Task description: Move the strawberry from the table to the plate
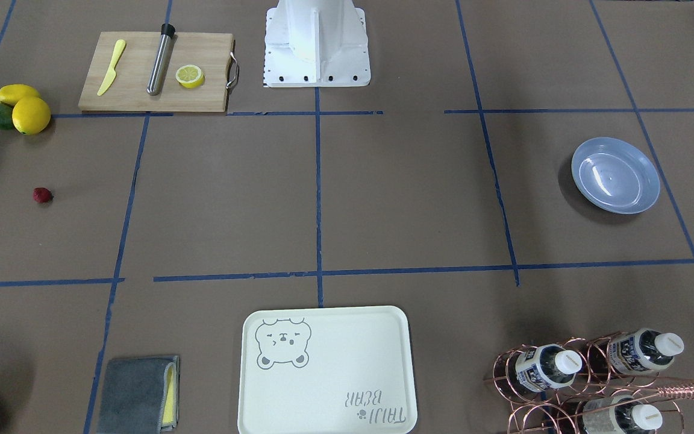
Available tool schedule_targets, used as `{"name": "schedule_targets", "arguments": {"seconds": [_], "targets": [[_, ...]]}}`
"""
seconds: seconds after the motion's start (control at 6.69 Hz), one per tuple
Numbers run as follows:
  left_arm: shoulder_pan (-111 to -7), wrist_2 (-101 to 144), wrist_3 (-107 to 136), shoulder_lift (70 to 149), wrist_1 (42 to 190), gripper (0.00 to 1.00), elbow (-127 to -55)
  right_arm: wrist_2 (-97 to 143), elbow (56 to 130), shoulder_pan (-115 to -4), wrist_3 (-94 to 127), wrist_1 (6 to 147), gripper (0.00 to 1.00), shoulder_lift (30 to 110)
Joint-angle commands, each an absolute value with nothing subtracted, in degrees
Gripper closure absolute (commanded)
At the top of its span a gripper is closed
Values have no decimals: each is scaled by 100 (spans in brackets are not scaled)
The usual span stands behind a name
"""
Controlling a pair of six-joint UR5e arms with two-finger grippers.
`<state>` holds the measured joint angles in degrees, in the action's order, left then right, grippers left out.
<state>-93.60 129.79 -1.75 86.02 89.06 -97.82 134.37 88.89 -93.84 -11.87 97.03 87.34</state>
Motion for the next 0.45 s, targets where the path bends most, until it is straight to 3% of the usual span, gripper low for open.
{"name": "schedule_targets", "arguments": {"seconds": [0.0,0.3], "targets": [[-9352,13007,-167,8604,8850,0,-9809,13438,8903,-9395,-1178,9703,0,8710],[-9273,13017,-167,8666,9269,0,-9809,13473,8938,-9396,-1178,9694,0,8640]]}}
